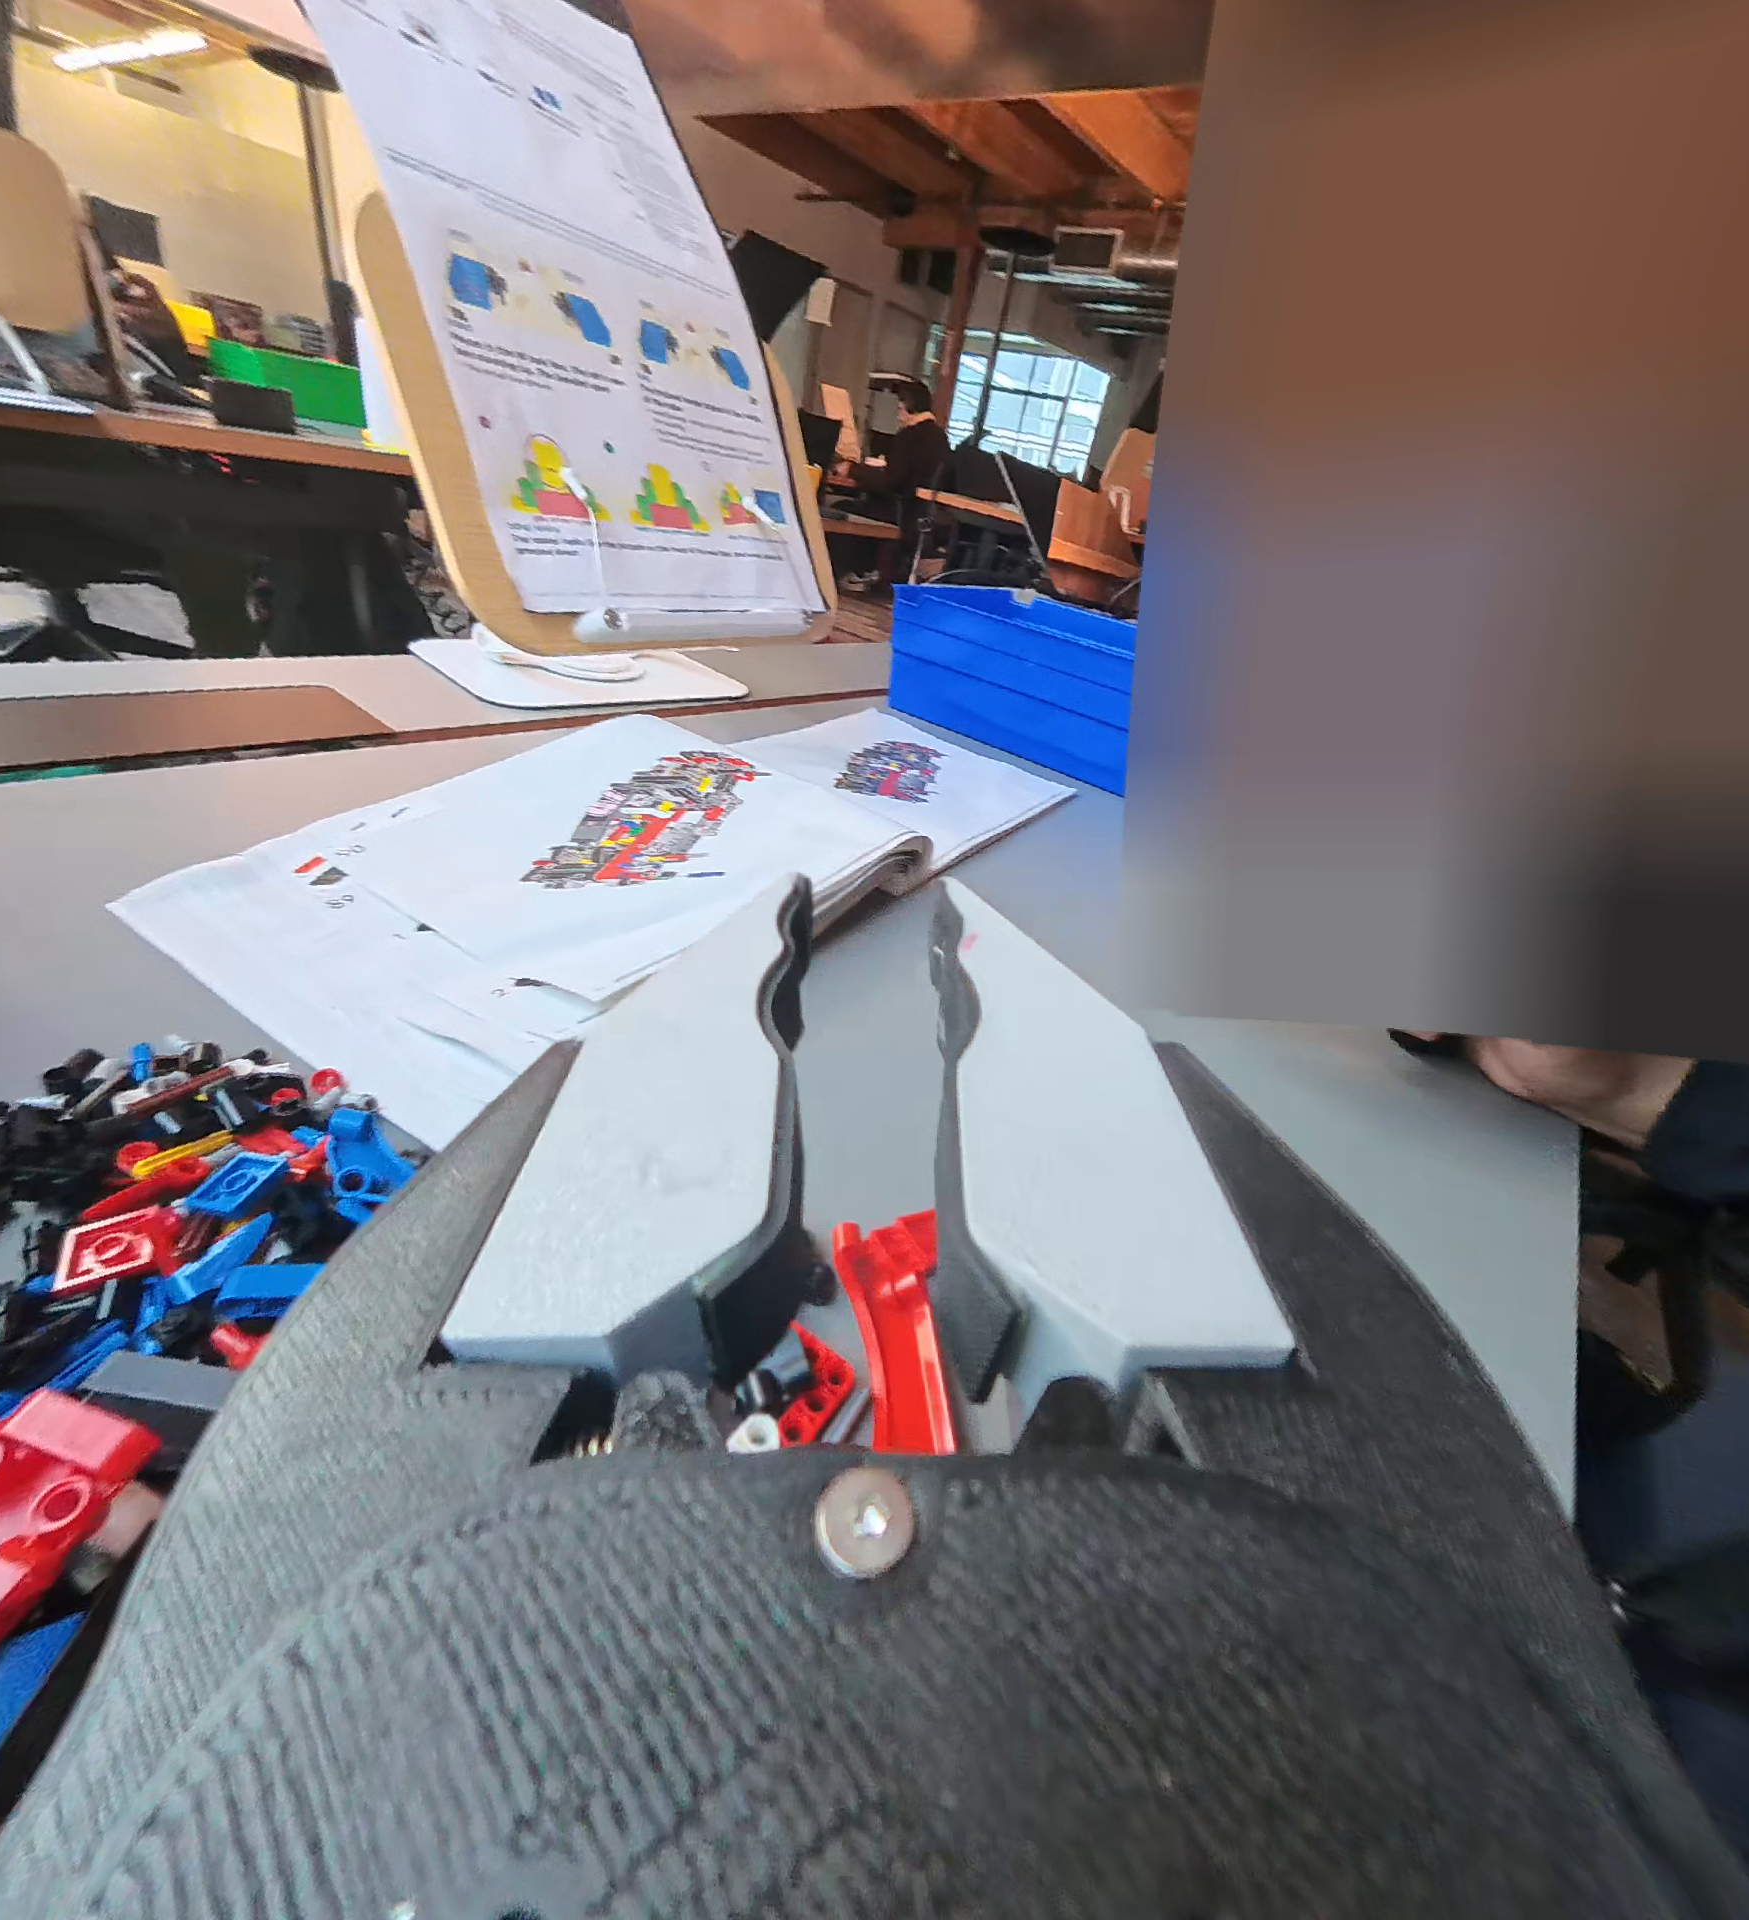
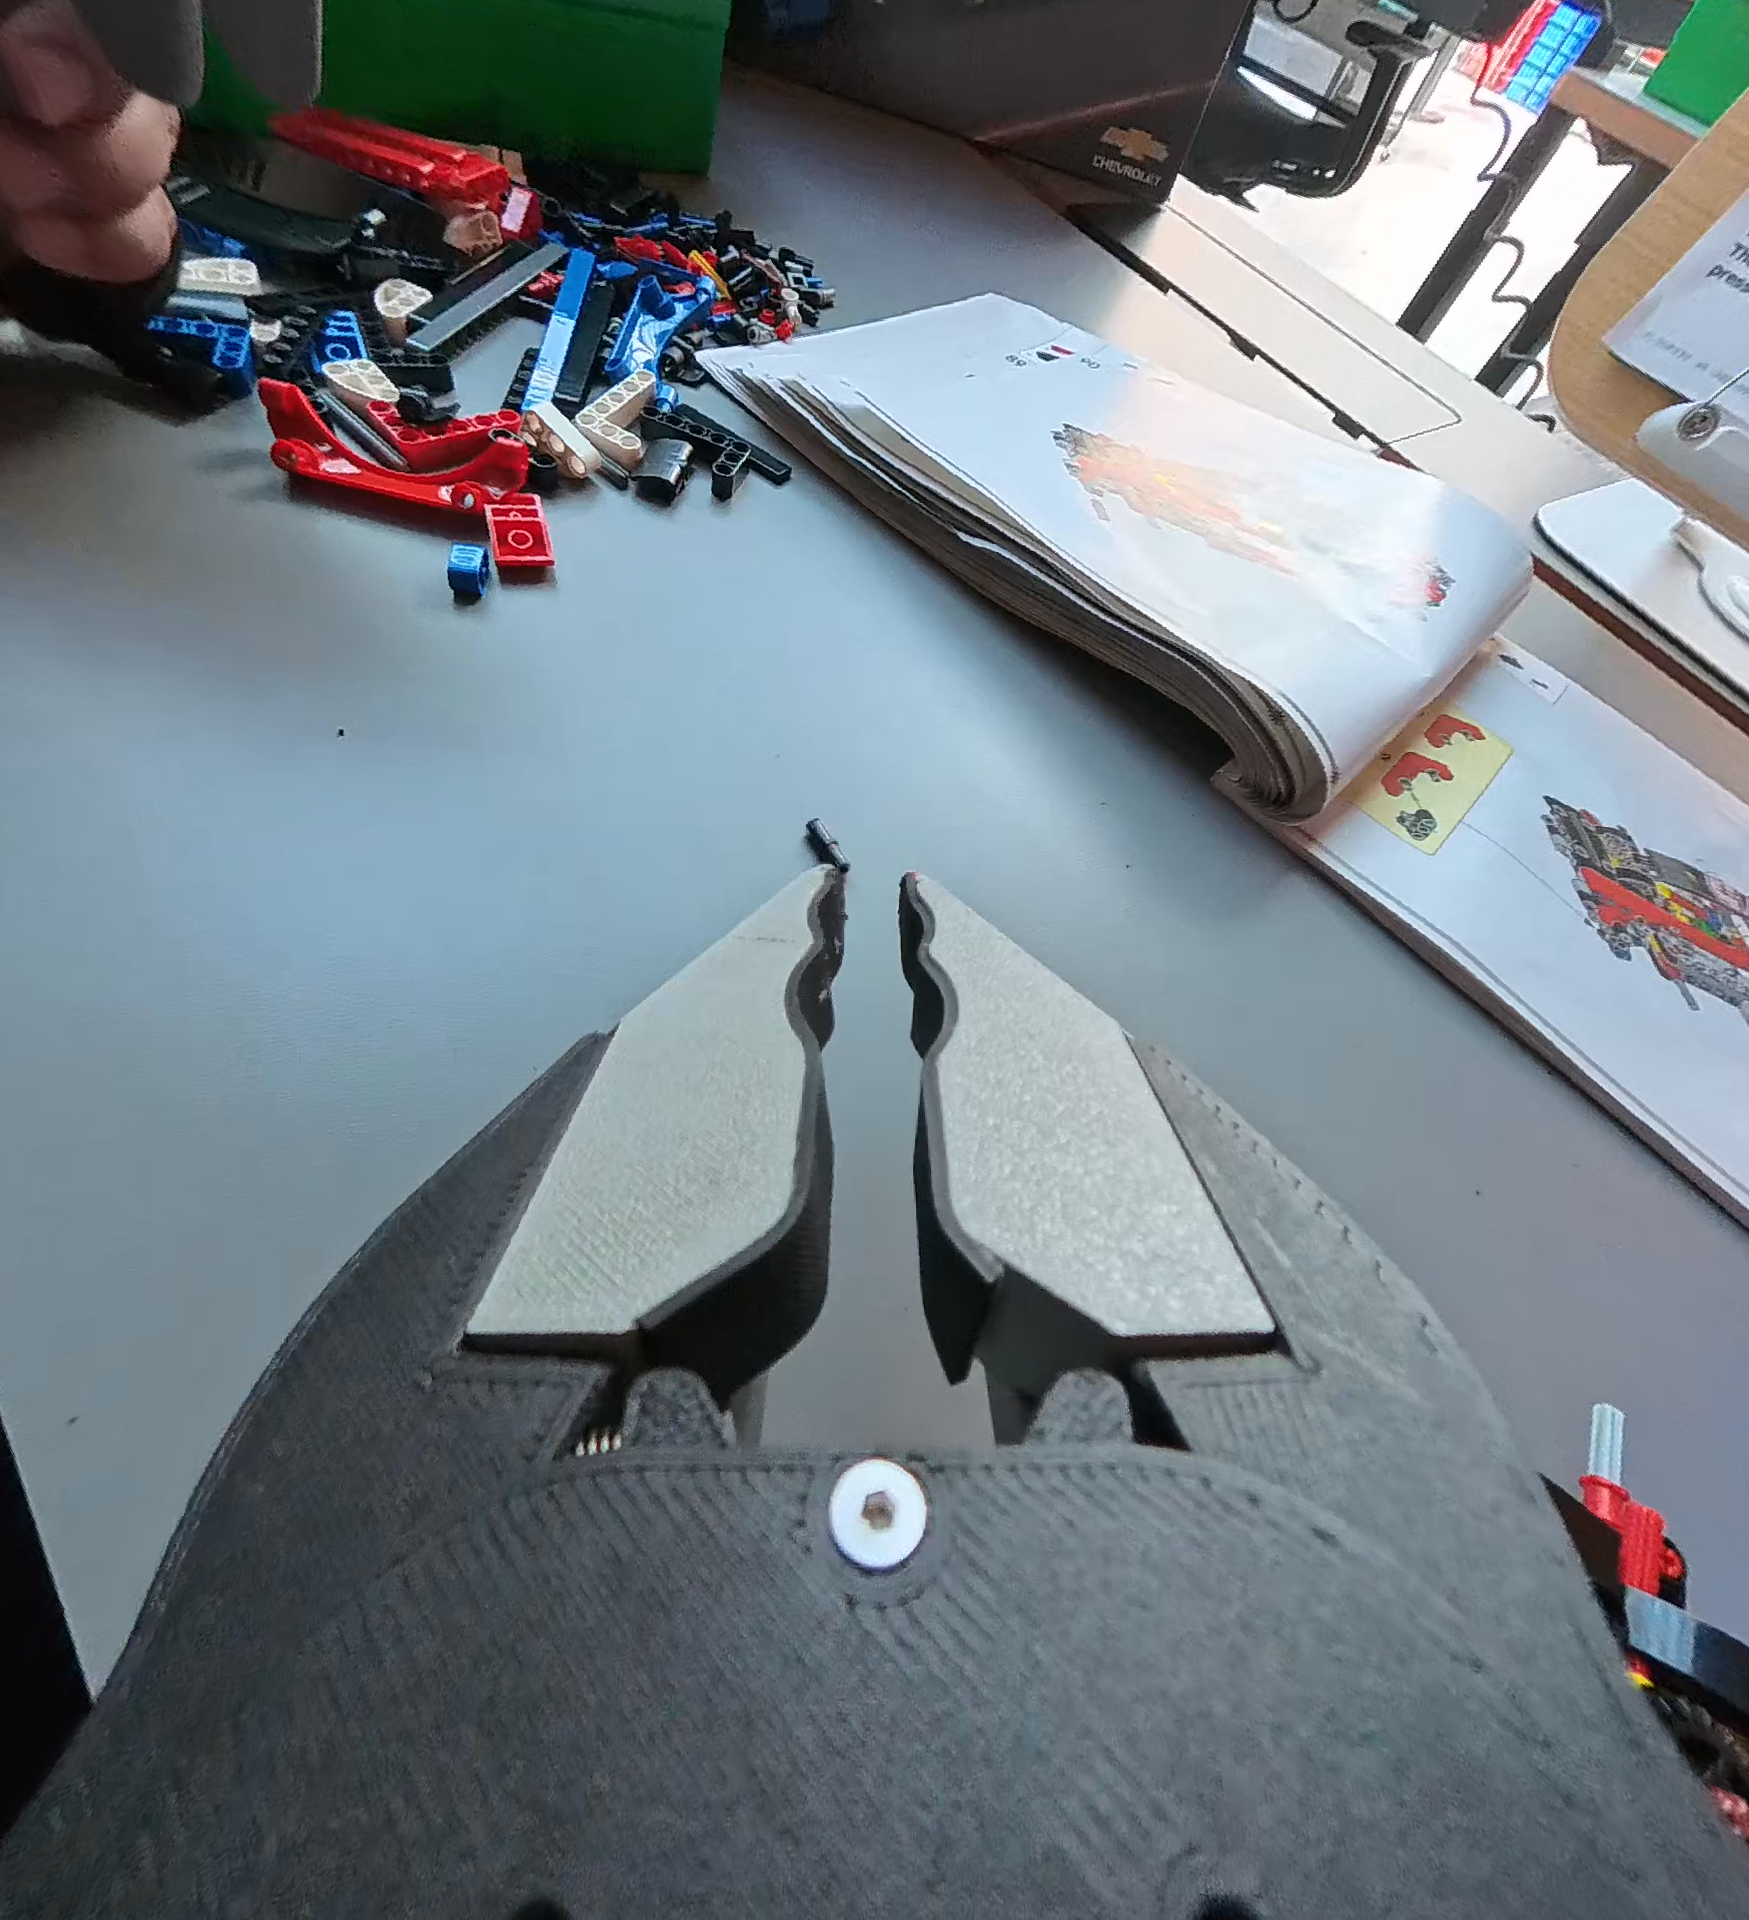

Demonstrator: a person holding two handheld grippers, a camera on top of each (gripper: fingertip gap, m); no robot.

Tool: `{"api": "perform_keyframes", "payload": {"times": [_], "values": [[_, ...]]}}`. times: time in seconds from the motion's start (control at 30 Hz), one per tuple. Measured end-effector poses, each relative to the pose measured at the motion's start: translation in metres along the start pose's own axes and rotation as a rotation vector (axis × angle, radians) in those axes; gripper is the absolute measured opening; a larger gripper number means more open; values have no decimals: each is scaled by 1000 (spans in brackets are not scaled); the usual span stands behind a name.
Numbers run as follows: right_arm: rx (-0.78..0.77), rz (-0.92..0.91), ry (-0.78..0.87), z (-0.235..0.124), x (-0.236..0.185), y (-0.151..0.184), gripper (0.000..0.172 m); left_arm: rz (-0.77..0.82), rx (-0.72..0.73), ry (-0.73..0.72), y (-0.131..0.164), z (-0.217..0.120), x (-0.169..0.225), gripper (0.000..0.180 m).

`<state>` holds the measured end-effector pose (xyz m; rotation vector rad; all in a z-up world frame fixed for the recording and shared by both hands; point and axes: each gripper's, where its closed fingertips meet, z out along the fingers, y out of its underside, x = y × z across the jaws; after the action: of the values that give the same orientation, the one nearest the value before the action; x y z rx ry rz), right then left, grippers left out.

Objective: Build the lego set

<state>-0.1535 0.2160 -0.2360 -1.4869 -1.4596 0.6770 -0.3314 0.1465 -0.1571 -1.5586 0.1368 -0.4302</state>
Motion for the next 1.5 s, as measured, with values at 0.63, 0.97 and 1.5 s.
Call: {"api": "perform_keyframes", "payload": {"times": [0.63,0.97,1.5], "values": [[-4,-74,73,-2,0,0,4,28,-139,-25,4,-10,-8,26],[-23,-74,103,-1,5,2,0,93,-153,-8,10,-8,0,26],[0,-57,111,-4,8,0,0,107,-171,-5,15,-6,3,25]]}}
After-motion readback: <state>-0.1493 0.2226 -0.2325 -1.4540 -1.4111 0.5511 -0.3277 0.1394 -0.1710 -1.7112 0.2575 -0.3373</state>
